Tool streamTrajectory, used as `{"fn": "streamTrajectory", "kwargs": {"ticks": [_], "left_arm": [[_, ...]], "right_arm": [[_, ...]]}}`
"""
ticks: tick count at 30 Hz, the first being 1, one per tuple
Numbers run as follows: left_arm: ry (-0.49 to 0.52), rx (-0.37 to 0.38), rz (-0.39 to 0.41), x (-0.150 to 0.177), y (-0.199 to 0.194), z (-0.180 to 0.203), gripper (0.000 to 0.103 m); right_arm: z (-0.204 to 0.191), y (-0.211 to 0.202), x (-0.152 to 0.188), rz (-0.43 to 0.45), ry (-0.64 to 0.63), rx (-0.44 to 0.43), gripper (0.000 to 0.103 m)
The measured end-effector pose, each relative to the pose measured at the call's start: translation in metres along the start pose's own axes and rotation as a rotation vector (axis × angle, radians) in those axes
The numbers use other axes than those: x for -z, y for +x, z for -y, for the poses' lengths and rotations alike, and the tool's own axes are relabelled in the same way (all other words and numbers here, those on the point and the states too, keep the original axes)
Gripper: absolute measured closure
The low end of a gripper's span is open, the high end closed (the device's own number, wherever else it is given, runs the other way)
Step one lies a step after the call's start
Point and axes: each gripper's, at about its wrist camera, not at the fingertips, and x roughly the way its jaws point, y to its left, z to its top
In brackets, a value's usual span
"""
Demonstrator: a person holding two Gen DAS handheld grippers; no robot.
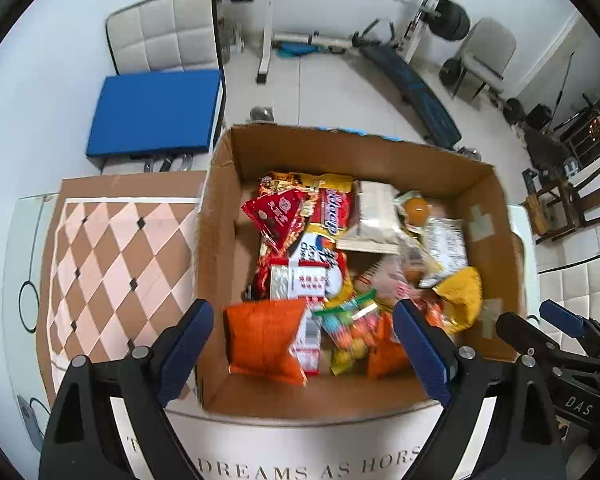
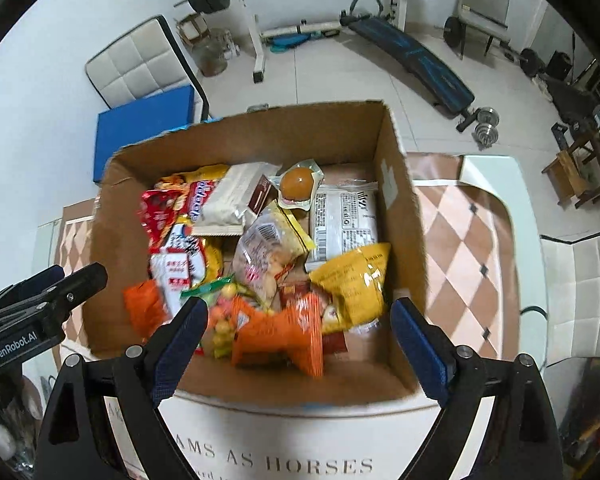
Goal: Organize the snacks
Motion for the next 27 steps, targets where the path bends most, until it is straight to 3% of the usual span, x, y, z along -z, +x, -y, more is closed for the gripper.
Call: {"fn": "streamTrajectory", "kwargs": {"ticks": [13,27], "left_arm": [[0.044,0.0,0.183,0.083,-0.113,0.026,0.011],[0.066,-0.019,0.274,0.151,-0.191,0.035,0.011]], "right_arm": [[-0.001,-0.12,0.088,0.162,-0.027,-0.01,0.008],[0.0,-0.215,0.169,0.285,-0.017,0.003,0.008]]}}
